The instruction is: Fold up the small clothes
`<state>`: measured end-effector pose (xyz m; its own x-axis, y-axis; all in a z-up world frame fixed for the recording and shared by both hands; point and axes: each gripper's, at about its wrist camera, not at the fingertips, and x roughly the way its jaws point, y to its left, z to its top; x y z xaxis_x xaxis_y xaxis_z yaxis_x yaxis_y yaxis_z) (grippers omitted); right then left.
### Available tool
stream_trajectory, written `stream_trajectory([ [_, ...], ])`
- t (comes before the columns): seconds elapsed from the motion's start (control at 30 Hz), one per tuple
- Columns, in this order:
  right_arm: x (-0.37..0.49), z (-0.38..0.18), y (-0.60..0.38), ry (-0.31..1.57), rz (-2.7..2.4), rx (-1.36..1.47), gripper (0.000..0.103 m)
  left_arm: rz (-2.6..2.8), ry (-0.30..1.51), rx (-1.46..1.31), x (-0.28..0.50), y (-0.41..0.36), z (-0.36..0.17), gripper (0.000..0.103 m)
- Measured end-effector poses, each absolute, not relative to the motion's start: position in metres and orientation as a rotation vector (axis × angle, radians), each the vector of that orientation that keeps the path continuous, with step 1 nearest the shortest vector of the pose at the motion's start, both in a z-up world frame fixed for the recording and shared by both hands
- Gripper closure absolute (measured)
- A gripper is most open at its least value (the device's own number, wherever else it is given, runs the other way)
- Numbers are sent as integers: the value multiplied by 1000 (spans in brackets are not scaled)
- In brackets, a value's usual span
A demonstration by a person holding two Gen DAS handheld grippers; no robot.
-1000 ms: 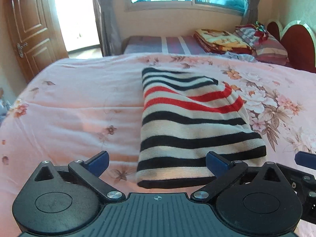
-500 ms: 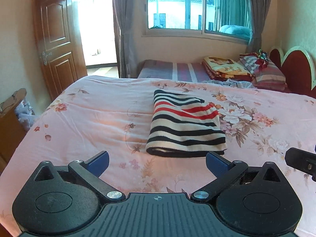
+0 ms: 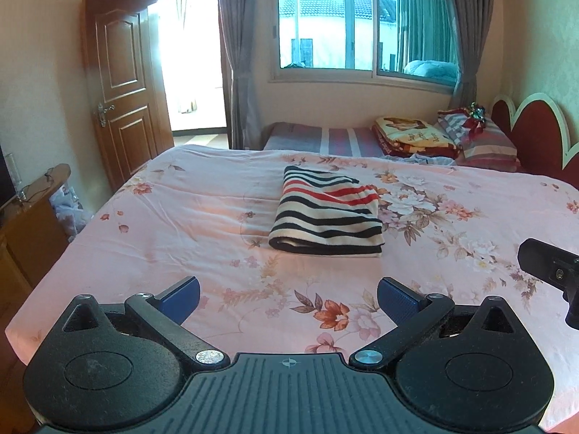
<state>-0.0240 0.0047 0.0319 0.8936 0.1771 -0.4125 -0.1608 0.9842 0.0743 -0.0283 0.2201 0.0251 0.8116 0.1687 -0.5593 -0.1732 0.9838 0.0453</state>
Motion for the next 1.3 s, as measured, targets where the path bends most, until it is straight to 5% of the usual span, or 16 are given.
stream_trajectory([
  [1.3, -42, 30, -5, 412, 165, 15, 1, 207, 562, -12, -60, 216, 38, 0],
])
